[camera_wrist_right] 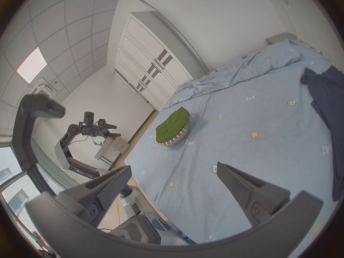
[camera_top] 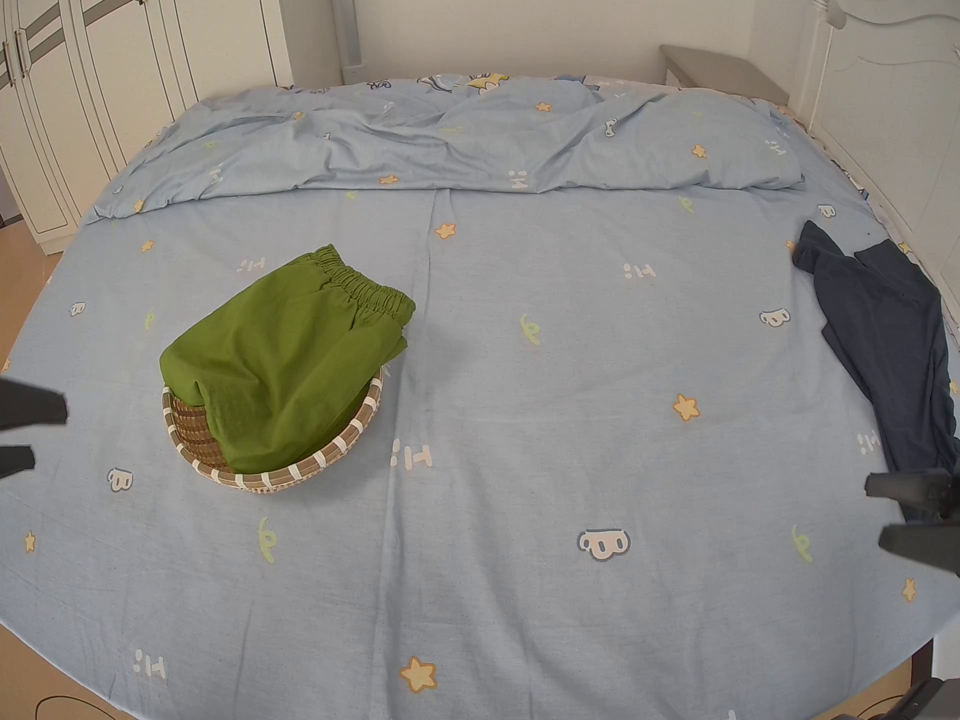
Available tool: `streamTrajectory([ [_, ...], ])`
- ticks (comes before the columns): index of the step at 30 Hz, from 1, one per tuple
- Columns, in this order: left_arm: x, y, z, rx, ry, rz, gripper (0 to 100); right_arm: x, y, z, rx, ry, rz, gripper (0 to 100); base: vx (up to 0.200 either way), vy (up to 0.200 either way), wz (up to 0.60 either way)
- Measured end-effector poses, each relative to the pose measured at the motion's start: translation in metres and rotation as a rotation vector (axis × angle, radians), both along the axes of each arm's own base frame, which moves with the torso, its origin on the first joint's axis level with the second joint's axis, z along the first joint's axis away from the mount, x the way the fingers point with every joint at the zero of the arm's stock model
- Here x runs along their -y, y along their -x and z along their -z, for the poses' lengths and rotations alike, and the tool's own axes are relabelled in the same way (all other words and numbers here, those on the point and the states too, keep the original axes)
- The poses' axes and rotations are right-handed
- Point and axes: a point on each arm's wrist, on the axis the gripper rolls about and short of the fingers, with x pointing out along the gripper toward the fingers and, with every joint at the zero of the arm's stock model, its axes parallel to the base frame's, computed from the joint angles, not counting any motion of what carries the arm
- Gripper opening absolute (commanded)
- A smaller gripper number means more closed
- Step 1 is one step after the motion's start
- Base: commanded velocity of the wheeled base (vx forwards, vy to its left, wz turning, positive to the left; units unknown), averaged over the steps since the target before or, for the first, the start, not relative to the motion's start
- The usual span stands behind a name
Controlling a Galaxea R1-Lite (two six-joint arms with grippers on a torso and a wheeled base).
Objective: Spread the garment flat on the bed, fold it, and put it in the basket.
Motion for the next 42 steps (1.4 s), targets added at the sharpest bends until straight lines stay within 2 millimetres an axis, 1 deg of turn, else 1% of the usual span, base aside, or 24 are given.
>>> streamTrajectory([
  [4, -0.003, 0.048, 0.017, 0.090, 0.007, -0.046, 100, 0.007, 0.033, 0.011, 0.052, -0.010, 0.015, 100, 0.000, 0.000, 0.00],
  [6, -0.004, 0.069, 0.030, 0.127, 0.011, -0.074, 100, 0.010, 0.049, 0.018, 0.069, -0.015, 0.022, 100, 0.000, 0.000, 0.00],
  [8, -0.005, 0.087, 0.048, 0.156, 0.012, -0.103, 100, 0.013, 0.067, 0.027, 0.079, -0.024, 0.031, 100, 0.000, 0.000, 0.00],
  [11, -0.005, 0.103, 0.075, 0.180, 0.013, -0.142, 100, 0.017, 0.088, 0.039, 0.083, -0.040, 0.040, 100, 0.000, 0.000, 0.00],
  [13, -0.004, 0.110, 0.093, 0.195, 0.012, -0.162, 100, 0.019, 0.100, 0.048, 0.087, -0.054, 0.045, 100, 0.000, 0.000, 0.00],
  [14, -0.004, 0.111, 0.101, 0.206, 0.013, -0.169, 100, 0.019, 0.105, 0.052, 0.089, -0.060, 0.046, 100, 0.000, 0.000, 0.00],
  [15, -0.004, 0.113, 0.113, 0.228, 0.013, -0.179, 100, 0.020, 0.111, 0.058, 0.091, -0.068, 0.048, 100, 0.000, 0.000, 0.00],
  [17, -0.004, 0.114, 0.125, 0.255, 0.013, -0.184, 100, 0.021, 0.116, 0.063, 0.096, -0.075, 0.049, 100, 0.000, 0.000, 0.00],
  [19, -0.004, 0.114, 0.140, 0.293, 0.010, -0.190, 100, 0.022, 0.122, 0.069, 0.104, -0.082, 0.054, 100, 0.000, 0.000, 0.00],
  [23, -0.005, 0.109, 0.168, 0.382, -0.056, -0.213, 100, 0.024, 0.125, 0.081, 0.122, -0.064, 0.116, 100, 0.000, 0.000, 0.00],
  [24, -0.005, 0.108, 0.172, 0.395, -0.074, -0.216, 100, 0.024, 0.125, 0.083, 0.125, -0.056, 0.132, 100, 0.000, 0.000, 0.00],
  [26, -0.006, 0.104, 0.182, 0.437, -0.157, -0.223, 100, 0.026, 0.124, 0.089, 0.141, -0.019, 0.204, 100, 0.000, 0.000, 0.00],
  [28, -0.007, 0.100, 0.191, 0.486, -0.270, -0.228, 100, 0.028, 0.121, 0.096, 0.163, 0.040, 0.315, 100, 0.000, 0.000, 0.00],
  [32, -0.009, 0.094, 0.203, 0.592, -0.420, -0.271, 100, 0.032, 0.114, 0.106, 0.221, 0.154, 0.559, 100, 0.000, 0.000, 0.00],
  [34, -0.010, 0.092, 0.208, 0.615, -0.468, -0.294, 100, 0.035, 0.110, 0.109, 0.262, 0.197, 0.690, 100, 0.000, 0.000, 0.00],
  [37, -0.011, 0.090, 0.216, 0.629, -0.514, -0.312, 100, 0.037, 0.105, 0.113, 0.322, 0.230, 0.837, 100, 0.000, 0.000, 0.00],
  [42, -0.012, 0.088, 0.225, 0.635, -0.544, -0.316, 100, 0.037, 0.101, 0.124, 0.354, 0.289, 0.989, 100, 0.000, 0.000, 0.00],
])
